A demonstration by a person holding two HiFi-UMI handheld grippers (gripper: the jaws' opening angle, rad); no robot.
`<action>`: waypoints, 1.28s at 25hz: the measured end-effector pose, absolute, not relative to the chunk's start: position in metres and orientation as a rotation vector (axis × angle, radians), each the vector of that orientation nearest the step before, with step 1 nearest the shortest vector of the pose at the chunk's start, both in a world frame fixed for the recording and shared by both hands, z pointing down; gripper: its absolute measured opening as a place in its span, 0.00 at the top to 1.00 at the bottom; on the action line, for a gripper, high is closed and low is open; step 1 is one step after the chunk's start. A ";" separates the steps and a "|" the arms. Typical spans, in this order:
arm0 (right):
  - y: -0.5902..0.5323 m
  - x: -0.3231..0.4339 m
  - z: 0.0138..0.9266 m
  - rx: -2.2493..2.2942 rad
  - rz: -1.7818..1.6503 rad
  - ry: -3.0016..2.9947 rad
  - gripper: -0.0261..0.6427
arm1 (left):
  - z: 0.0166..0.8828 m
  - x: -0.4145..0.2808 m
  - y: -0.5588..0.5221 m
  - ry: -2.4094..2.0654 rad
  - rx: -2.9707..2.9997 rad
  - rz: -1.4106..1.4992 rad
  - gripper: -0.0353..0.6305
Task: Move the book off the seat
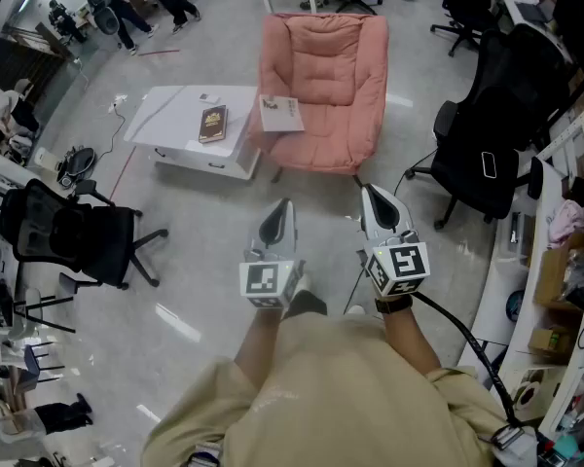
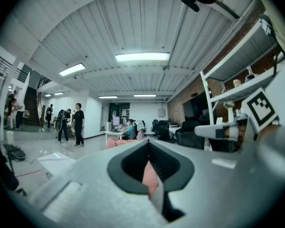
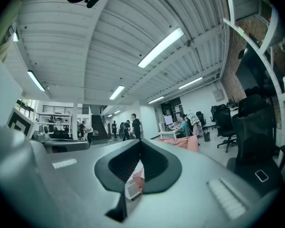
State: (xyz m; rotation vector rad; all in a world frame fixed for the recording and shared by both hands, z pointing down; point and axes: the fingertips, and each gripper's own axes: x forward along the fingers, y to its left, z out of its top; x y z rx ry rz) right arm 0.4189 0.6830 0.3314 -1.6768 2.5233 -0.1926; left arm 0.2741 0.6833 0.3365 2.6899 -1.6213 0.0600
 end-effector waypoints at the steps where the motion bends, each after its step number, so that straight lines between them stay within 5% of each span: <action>1: 0.678 0.410 0.337 -1.671 -0.211 2.539 0.96 | 0.340 0.267 0.678 -1.627 2.668 0.057 0.95; 19: 0.534 0.191 0.382 -1.482 -0.346 2.702 0.95 | 0.380 0.076 0.545 -1.528 2.565 0.006 0.95; 32: 0.351 0.211 0.452 -1.534 -0.588 2.631 0.95 | 0.432 0.053 0.387 -1.504 2.451 0.138 0.94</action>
